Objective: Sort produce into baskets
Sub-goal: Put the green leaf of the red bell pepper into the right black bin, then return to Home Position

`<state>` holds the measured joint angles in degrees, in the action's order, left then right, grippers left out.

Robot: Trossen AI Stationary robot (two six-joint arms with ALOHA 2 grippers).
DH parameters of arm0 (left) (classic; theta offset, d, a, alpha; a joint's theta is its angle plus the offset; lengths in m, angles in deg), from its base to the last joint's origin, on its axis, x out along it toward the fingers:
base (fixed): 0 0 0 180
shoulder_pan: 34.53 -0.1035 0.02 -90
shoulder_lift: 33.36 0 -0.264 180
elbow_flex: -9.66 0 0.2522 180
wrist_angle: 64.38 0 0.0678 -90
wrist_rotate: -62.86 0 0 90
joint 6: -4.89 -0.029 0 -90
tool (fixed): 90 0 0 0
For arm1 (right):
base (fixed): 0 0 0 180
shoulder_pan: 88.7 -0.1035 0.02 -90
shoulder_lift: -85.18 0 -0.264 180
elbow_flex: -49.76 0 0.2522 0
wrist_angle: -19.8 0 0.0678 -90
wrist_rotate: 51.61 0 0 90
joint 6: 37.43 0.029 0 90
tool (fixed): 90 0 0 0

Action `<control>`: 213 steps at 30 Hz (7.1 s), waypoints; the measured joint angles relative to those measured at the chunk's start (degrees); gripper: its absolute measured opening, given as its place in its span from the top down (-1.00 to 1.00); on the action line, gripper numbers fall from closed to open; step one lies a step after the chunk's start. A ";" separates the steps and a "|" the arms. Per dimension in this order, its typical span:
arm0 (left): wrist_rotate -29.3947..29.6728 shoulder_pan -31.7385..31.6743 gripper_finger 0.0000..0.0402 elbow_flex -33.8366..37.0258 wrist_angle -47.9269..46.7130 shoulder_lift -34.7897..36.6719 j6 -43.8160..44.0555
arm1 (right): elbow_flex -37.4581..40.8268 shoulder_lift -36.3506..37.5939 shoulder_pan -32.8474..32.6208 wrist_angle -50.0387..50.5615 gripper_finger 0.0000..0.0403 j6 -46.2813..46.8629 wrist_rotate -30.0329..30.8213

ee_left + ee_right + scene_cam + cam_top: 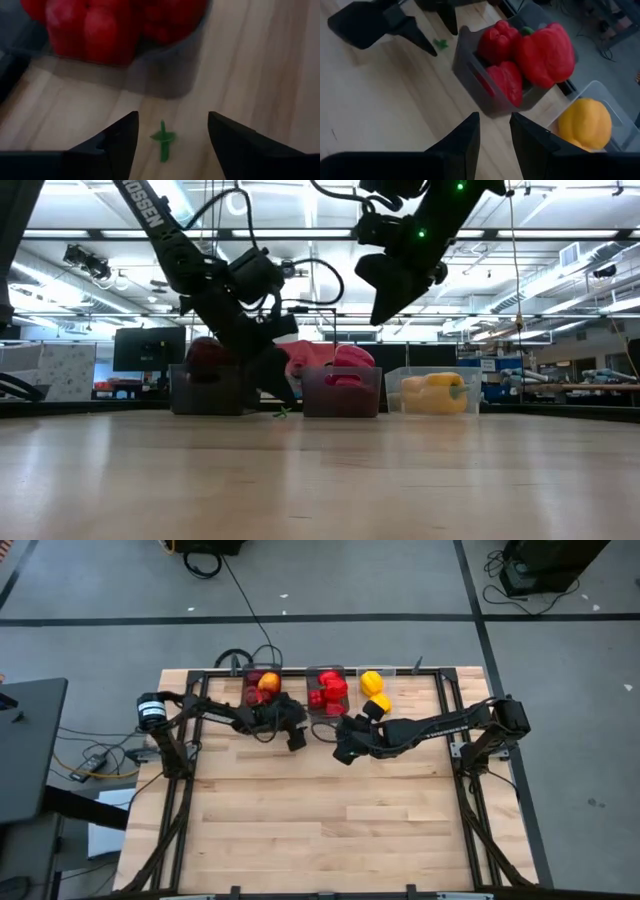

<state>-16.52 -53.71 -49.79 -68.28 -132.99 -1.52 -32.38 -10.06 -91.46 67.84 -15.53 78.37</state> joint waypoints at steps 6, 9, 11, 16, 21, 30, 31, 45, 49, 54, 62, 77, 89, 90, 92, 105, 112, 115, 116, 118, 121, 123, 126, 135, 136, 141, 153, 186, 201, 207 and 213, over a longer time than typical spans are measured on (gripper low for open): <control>-4.38 -3.78 0.00 -0.23 -0.55 0.02 -0.42 | 0.00 0.00 0.15 0.14 0.40 -1.35 0.02; -7.21 -4.71 0.06 -0.29 -0.93 0.11 -0.52 | 0.00 0.00 0.15 0.20 0.40 -2.04 -0.53; -7.57 -4.80 0.06 -0.27 -1.15 0.11 -1.04 | 0.00 0.00 0.15 0.20 0.40 -2.12 -0.54; -7.08 -4.78 0.07 -0.23 -1.97 0.05 -2.58 | 0.00 0.00 0.15 0.20 0.40 -2.12 -0.57; -3.94 -4.81 0.07 -0.27 -6.83 2.10 -2.18 | -0.02 0.47 0.09 0.27 0.40 -2.12 -0.59; -5.92 -4.01 0.07 -3.81 -10.84 1.62 -4.91 | 0.00 2.10 -0.07 1.37 0.40 -2.15 -0.61; -6.16 -3.99 0.07 -3.81 -10.42 1.15 -5.16 | 0.00 2.10 -0.07 1.24 0.40 -2.10 -0.61; -7.03 -4.73 0.17 -4.25 -4.41 -5.86 -8.30 | -0.02 2.10 -0.27 1.46 0.40 -1.47 -1.02; -8.53 -5.39 0.47 -4.25 -4.82 -5.85 -8.30 | -0.02 2.08 -0.28 1.56 0.43 -1.44 -1.35; -10.25 -6.27 0.93 -4.25 -6.39 -5.27 -8.13 | -0.02 2.08 -0.85 1.72 0.51 -1.44 -1.93; -6.73 -5.87 0.95 -5.90 -16.57 2.96 -7.96 | -0.02 2.05 -2.01 4.11 0.65 0.29 -2.12; -13.13 -2.31 0.98 -14.01 -3.75 3.12 -4.05 | -0.02 2.03 -2.87 5.35 0.71 1.87 0.74; -12.25 -3.38 0.14 -14.24 -5.56 4.32 -0.39 | 0.00 6.05 -6.68 14.53 0.34 11.86 12.37; -13.57 -3.54 0.09 -14.19 -7.55 5.82 -0.16 | 0.00 6.44 -6.93 14.25 0.32 11.87 13.50; -15.07 -3.42 0.05 -13.93 -11.30 9.35 -0.10 | 0.15 7.41 -7.29 13.92 0.29 11.49 14.70; -11.02 5.00 0.38 3.84 -15.69 43.42 5.35 | 25.24 27.66 -5.41 -35.62 0.95 -9.17 -16.69; -10.54 8.01 0.53 14.79 -15.83 61.88 9.99 | 38.53 41.84 -3.98 -50.02 0.97 -10.66 -25.37; -10.50 7.98 0.60 18.67 -15.45 68.67 11.36 | 42.48 46.38 -3.79 -54.07 0.98 -10.57 -28.43; -10.35 7.96 0.62 19.83 -15.40 70.64 11.54 | 43.39 47.64 -3.78 -54.75 0.98 -10.54 -28.73; -9.40 7.97 0.67 21.60 -15.46 73.91 11.62 | 45.11 49.90 -3.78 -54.83 0.98 -10.15 -28.70; -7.20 7.96 0.74 23.05 -15.39 77.06 11.65 | 47.38 52.07 -3.78 -55.15 0.99 -9.06 -27.82; -7.20 7.95 0.78 23.45 -15.35 78.09 11.65 | 48.48 52.84 -3.78 -55.14 0.99 -8.40 -27.65; -7.98 7.96 0.85 23.55 -17.18 78.37 11.64 | 50.15 53.56 -3.78 -55.22 0.99 -8.44 -27.14; -7.24 7.96 0.96 23.58 -19.48 81.99 11.09 | 57.66 61.53 -3.78 -55.13 0.99 -6.54 -26.41; -7.22 7.96 0.96 23.58 -20.12 83.41 11.08 | 58.53 63.19 -3.78 -55.12 0.99 -6.51 -26.60; -7.89 7.96 0.95 23.53 -22.59 89.49 11.18 | 62.83 70.05 -3.78 -55.30 0.99 -7.39 -26.79; -9.03 7.96 0.94 23.55 -30.06 94.14 13.51 | 67.06 76.28 -3.78 -55.70 0.99 -6.69 -26.05; -11.70 7.98 0.95 38.22 -19.78 98.86 18.73 | 67.04 82.72 -3.85 -51.22 0.98 -9.88 -28.78; -13.00 7.98 0.95 43.97 -11.83 99.63 22.12 | 68.02 85.29 -3.96 -47.75 0.98 -10.03 -29.59; -13.42 8.08 0.95 43.97 -11.79 99.48 20.92 | 68.02 85.29 -3.96 -45.02 0.96 -9.03 -29.44; -13.52 9.30 0.95 43.99 -11.83 99.26 16.96 | 68.02 84.98 -3.96 -42.85 0.87 -6.45 -29.88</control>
<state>-30.04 -44.42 -5.80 -80.12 -33.74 15.43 35.64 74.92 -95.42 24.99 -21.98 48.50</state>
